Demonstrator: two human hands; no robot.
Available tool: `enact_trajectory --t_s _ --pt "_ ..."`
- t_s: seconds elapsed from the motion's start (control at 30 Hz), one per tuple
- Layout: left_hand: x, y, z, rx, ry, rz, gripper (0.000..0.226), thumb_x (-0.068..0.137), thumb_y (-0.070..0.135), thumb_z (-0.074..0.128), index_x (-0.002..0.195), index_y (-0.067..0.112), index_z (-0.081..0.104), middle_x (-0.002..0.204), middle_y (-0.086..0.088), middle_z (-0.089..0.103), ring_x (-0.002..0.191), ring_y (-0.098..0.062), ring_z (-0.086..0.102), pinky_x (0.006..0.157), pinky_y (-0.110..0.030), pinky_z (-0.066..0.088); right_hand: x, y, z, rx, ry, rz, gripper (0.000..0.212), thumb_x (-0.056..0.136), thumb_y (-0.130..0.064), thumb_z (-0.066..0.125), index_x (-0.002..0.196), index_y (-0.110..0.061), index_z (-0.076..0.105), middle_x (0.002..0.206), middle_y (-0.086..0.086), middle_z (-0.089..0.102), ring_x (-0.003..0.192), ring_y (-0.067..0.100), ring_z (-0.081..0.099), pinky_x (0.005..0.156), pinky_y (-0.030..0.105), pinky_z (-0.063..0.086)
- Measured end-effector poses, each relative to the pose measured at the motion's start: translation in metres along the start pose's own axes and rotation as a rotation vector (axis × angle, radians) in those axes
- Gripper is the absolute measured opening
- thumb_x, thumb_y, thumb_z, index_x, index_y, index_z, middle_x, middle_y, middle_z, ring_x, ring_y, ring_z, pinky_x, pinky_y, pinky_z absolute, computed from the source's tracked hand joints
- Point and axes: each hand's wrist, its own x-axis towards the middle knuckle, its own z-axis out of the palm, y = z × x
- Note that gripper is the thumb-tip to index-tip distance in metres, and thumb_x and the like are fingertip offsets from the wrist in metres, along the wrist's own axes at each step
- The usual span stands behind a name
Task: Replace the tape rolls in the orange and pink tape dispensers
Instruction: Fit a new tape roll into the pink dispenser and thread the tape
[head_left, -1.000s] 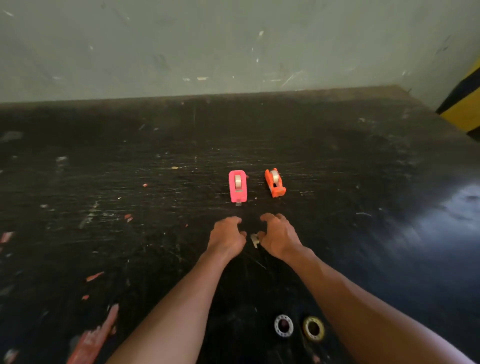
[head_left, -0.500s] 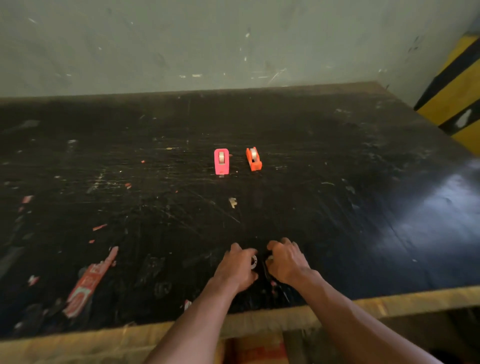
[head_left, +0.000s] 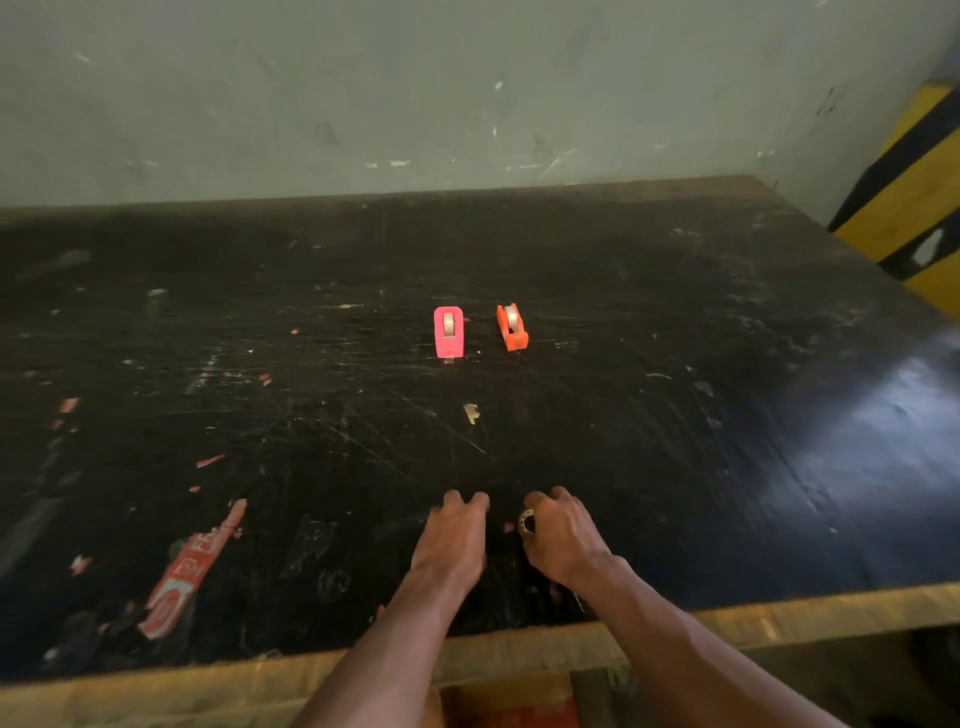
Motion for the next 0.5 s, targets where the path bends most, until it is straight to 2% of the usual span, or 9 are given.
enact_trajectory --t_s 0.17,0.4,0.5 --pt "0.033 -0.035 -0.043 -0.001 0.076 -0.093 0.070 0.087 0.012 0.074 0.147 0.021 0.041 0.151 -0.013 0.041 0.135 -0.028 0.049 0.108 -0.040 0.049 0.046 -0.045 -0.017 0.023 0.011 -0.055 0.054 0.089 -0.021 0.068 0.138 -0.020 0.048 0.135 0.010 0.047 0.122 0.023 0.052 0.102 0.037 0.049" --pt "0.110 -0.096 -0.121 -0.053 0.148 -0.171 0.065 0.088 0.011 0.072 0.146 0.022 0.044 0.151 -0.014 0.041 0.136 -0.030 0.047 0.110 -0.042 0.046 0.148 -0.129 -0.047 -0.026 0.026 -0.130 0.052 0.090 -0.021 0.068 0.137 -0.020 0.048 0.137 0.010 0.049 0.122 0.023 0.054 0.103 0.039 0.049" --pt "0.149 -0.123 -0.153 -0.085 0.161 -0.162 0.054 0.091 0.010 0.068 0.140 0.019 0.049 0.145 -0.015 0.045 0.132 -0.030 0.050 0.109 -0.040 0.047 0.194 -0.163 -0.057 -0.029 0.019 -0.129 0.052 0.090 -0.021 0.067 0.138 -0.019 0.046 0.138 0.012 0.048 0.124 0.025 0.053 0.104 0.040 0.049"
